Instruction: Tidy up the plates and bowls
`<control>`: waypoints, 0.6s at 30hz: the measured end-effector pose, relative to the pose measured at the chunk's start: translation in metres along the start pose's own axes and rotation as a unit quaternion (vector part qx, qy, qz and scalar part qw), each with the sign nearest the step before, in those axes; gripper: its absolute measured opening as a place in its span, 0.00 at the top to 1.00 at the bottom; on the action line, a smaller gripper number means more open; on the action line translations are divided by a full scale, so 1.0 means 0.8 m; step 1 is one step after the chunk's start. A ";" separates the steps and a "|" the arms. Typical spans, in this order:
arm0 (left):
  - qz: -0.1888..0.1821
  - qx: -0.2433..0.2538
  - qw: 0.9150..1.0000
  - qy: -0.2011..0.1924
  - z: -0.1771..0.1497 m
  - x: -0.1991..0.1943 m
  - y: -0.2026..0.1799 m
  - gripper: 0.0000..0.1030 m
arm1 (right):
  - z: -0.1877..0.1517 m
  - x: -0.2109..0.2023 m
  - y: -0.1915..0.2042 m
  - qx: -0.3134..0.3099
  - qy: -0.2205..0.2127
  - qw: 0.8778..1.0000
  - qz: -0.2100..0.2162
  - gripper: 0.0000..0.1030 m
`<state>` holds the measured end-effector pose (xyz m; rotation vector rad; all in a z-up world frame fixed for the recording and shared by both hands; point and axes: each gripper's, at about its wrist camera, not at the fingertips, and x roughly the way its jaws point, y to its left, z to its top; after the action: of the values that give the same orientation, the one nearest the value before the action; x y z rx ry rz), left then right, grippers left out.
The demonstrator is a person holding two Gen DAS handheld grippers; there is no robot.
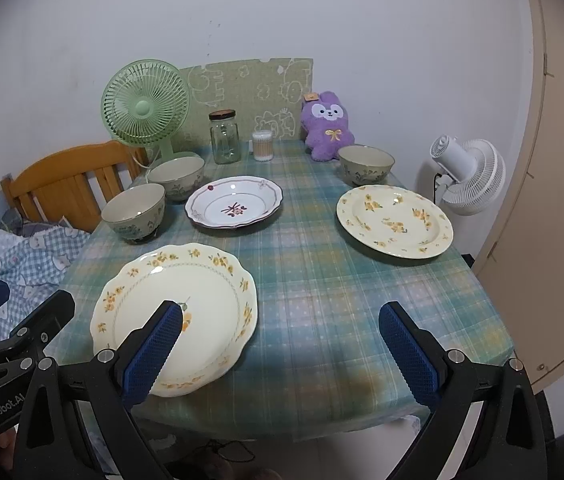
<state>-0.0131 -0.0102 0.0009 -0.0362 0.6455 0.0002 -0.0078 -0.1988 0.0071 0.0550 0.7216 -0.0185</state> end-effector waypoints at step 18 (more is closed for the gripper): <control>0.005 0.005 1.000 -0.006 -0.002 0.000 -0.005 0.00 | -0.006 -0.001 -0.003 0.003 0.001 1.000 0.002 0.03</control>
<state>-0.0142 -0.0142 -0.0002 -0.0244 0.6342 0.0064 -0.0114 -0.2012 0.0041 0.0630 0.7229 -0.0161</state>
